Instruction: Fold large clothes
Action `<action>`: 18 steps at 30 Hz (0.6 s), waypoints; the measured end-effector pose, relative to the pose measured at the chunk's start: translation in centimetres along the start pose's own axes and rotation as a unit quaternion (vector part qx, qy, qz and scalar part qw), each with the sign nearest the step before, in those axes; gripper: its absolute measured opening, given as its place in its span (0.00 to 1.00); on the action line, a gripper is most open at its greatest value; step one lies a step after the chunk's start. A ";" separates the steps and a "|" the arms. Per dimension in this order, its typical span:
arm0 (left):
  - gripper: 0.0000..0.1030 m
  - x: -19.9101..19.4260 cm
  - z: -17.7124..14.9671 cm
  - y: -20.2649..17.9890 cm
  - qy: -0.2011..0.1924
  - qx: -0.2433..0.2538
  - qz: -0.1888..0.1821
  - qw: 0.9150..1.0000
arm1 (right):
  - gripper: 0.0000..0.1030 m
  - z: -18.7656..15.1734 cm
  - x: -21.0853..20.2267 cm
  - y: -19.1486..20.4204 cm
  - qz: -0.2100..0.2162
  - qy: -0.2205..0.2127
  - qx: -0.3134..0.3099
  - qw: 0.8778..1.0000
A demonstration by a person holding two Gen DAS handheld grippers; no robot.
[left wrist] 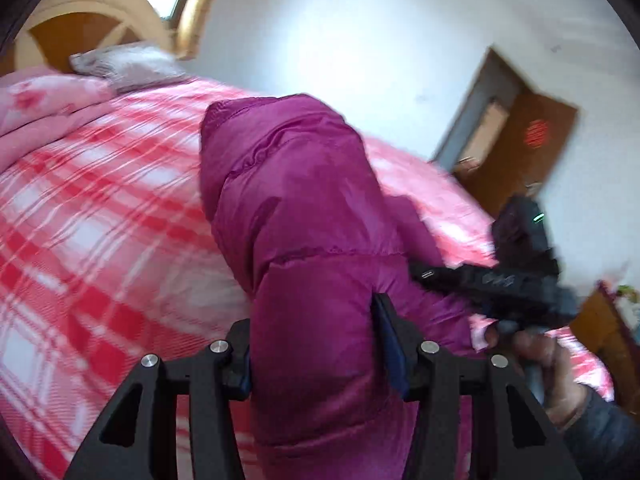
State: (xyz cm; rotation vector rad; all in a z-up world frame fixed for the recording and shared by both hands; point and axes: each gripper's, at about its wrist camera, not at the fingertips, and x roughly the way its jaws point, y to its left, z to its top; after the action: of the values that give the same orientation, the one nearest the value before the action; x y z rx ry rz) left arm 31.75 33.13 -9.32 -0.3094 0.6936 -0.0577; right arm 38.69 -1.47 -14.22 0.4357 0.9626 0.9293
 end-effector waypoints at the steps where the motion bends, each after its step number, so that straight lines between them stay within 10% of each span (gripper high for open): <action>1: 0.64 0.8 -0.4 0.8 0.009 -0.007 0.022 1.000 | 0.24 0.0 1.2 -0.5 -0.002 0.009 0.006 1.000; 5: 0.83 3.0 -2.2 4.3 0.023 -0.065 0.024 0.997 | 0.25 -0.1 2.4 -3.1 0.001 0.010 0.040 0.999; 18: 0.84 1.5 -3.1 2.2 0.008 -0.005 0.066 0.998 | 0.33 -1.3 2.0 -5.2 -0.015 0.018 0.060 0.998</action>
State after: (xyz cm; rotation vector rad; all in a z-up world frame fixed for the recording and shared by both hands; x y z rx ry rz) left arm 30.78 34.15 -13.16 -0.2717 0.7280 0.0682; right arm 40.58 -2.79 -19.48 0.5071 1.0593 0.8580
